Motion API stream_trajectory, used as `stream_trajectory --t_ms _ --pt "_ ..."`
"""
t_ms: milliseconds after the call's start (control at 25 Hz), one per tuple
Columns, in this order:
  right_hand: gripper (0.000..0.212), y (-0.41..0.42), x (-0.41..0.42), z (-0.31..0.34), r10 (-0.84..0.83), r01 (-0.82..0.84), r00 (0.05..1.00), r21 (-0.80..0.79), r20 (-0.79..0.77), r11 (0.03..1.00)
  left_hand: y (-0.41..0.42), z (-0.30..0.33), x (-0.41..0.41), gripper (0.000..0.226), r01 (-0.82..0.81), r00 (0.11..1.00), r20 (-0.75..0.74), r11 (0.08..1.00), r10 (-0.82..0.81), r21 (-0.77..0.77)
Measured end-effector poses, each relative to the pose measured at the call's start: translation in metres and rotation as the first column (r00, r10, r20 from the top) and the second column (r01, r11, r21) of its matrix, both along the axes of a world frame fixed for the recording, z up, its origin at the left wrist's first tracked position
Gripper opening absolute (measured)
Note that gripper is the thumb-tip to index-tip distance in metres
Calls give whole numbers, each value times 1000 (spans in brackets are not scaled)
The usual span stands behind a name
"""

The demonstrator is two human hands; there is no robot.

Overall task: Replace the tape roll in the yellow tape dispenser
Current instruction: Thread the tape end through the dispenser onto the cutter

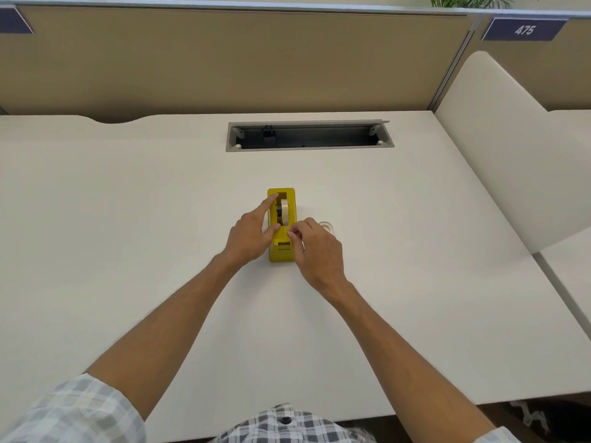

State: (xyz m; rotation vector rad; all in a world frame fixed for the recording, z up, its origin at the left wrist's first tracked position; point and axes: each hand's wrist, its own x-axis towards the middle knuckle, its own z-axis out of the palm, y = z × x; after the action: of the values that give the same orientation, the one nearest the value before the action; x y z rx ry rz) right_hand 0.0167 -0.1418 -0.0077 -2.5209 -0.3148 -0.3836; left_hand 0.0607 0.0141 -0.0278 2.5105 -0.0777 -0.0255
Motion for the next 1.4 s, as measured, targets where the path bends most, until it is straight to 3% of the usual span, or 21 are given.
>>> stream_trajectory --t_ms 1400 --pt "14 -1 -25 -15 34 -33 999 -51 26 998 0 -6 -1 56 -5 999 39 989 10 -145"
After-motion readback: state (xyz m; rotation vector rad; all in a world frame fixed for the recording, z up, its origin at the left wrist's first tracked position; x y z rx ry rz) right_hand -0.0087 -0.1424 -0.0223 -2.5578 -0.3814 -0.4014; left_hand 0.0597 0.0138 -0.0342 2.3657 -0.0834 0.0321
